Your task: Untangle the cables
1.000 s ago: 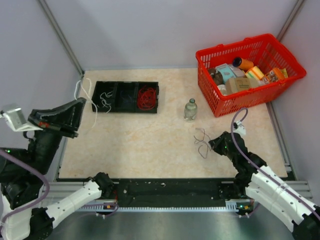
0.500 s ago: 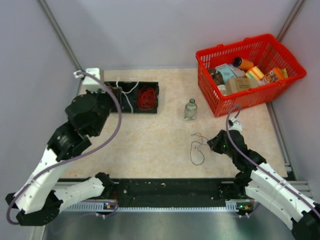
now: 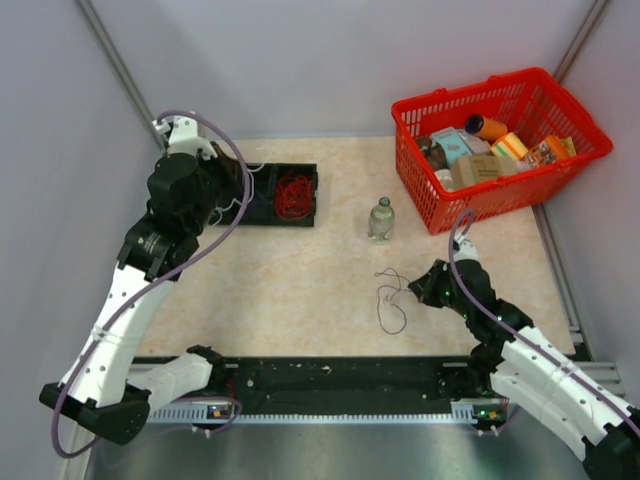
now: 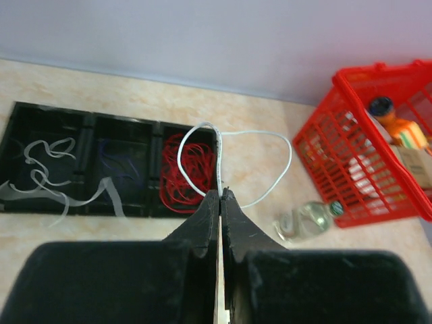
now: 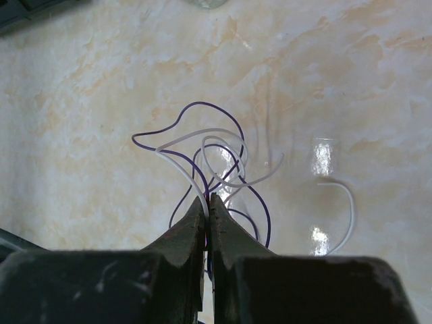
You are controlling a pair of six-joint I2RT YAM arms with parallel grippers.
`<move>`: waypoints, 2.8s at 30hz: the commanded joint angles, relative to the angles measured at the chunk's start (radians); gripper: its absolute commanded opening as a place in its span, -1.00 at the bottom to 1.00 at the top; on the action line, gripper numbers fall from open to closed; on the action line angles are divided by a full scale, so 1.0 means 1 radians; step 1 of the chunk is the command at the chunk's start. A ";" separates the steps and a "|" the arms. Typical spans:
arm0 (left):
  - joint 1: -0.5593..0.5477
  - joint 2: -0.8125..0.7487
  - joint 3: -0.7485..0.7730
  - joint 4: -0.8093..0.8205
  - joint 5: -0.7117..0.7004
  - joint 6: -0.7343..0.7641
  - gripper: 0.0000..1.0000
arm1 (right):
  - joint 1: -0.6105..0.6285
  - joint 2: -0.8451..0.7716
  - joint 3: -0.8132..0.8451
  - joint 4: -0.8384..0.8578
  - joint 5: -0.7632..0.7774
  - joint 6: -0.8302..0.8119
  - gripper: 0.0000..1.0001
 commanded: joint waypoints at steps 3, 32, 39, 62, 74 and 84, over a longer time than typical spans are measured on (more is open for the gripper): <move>0.010 -0.081 -0.077 -0.051 0.310 -0.080 -1.00 | -0.006 0.006 0.025 0.066 -0.029 -0.035 -1.00; -0.252 -0.030 -0.660 -0.091 0.495 -0.188 -0.92 | -0.005 0.049 0.036 0.098 -0.075 -0.021 -1.00; -0.355 0.002 -0.720 -0.103 0.438 -0.210 -0.36 | -0.006 0.048 0.033 0.101 -0.085 -0.015 -1.00; -0.741 0.510 -0.491 -0.253 -0.031 -0.316 0.84 | -0.006 0.025 0.005 0.099 -0.093 -0.007 -1.00; -0.636 0.484 -0.611 -0.111 0.086 -0.271 0.01 | -0.006 0.007 0.011 0.087 -0.095 -0.005 -1.00; -0.610 0.448 -0.591 -0.100 0.080 -0.248 -1.00 | -0.006 -0.004 0.023 0.070 -0.086 -0.013 -1.00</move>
